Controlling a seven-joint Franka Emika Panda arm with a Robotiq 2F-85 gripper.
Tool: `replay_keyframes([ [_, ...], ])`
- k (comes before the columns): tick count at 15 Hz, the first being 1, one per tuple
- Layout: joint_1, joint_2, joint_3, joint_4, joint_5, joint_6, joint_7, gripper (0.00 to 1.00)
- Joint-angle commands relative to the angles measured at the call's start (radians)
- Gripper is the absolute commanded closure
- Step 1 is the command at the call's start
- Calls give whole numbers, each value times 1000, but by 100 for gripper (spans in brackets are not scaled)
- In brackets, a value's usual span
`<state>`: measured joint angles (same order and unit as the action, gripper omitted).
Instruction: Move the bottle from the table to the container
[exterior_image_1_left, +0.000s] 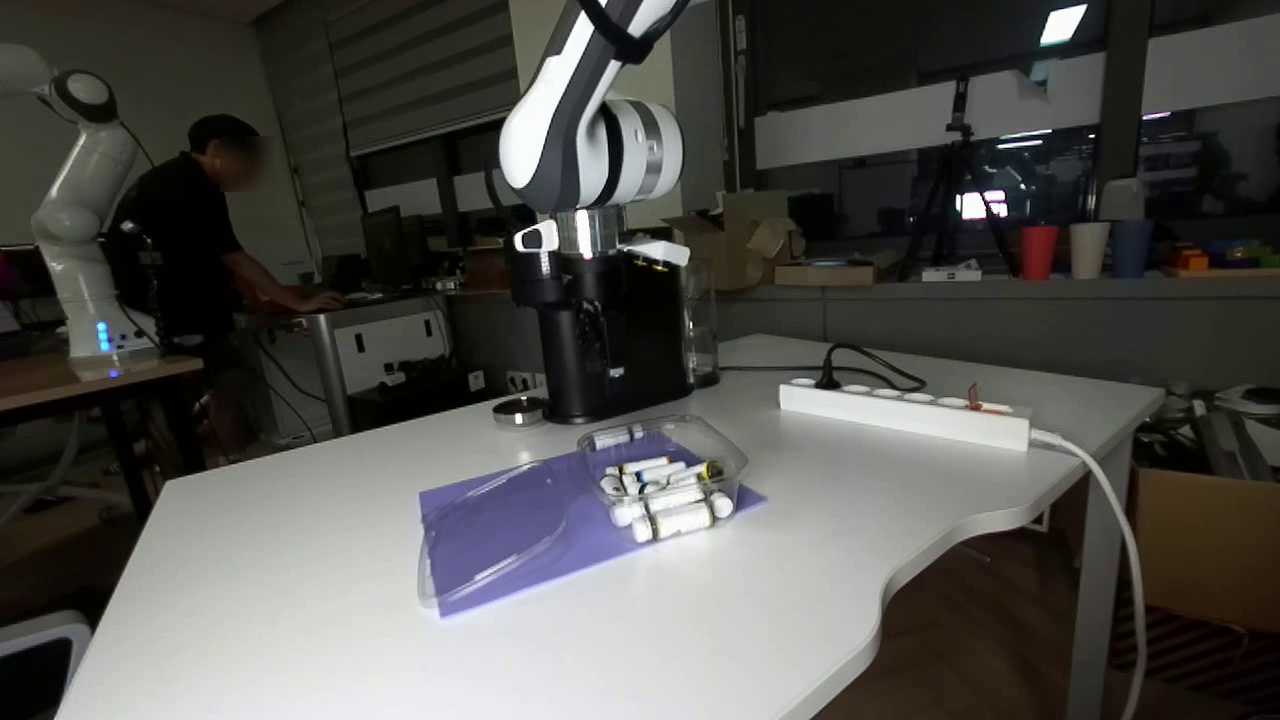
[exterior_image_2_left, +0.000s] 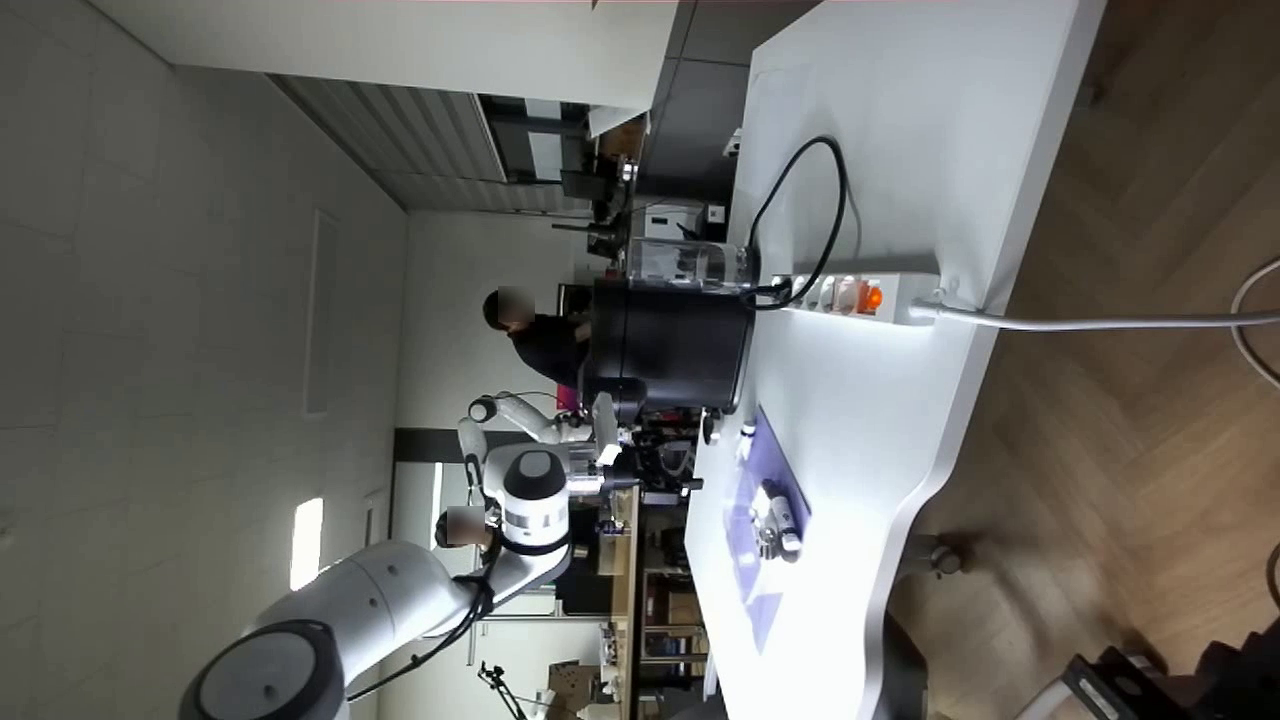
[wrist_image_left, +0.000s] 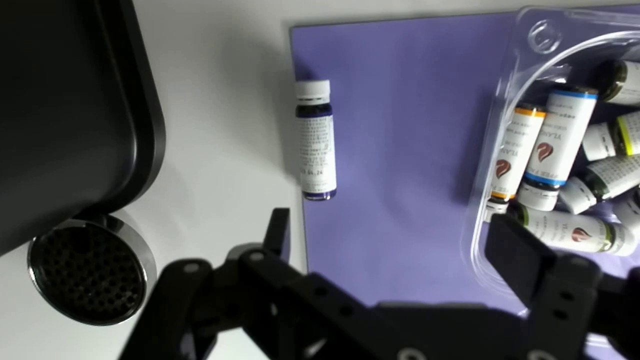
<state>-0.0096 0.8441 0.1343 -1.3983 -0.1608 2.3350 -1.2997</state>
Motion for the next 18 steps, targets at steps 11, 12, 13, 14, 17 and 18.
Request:
replay_keyframes([
  [11, 28, 249, -38, 279, -45, -10, -50, 0],
  [12, 28, 264, -37, 295, -43, -12, -52, 0],
  [13, 30, 281, -37, 311, -43, -10, -51, 0],
  [14, 31, 297, -35, 328, -40, -14, -52, 0],
  [17, 37, 338, -35, 375, -37, -23, -51, 1],
  [18, 38, 349, -36, 388, -36, -25, -50, 25],
])
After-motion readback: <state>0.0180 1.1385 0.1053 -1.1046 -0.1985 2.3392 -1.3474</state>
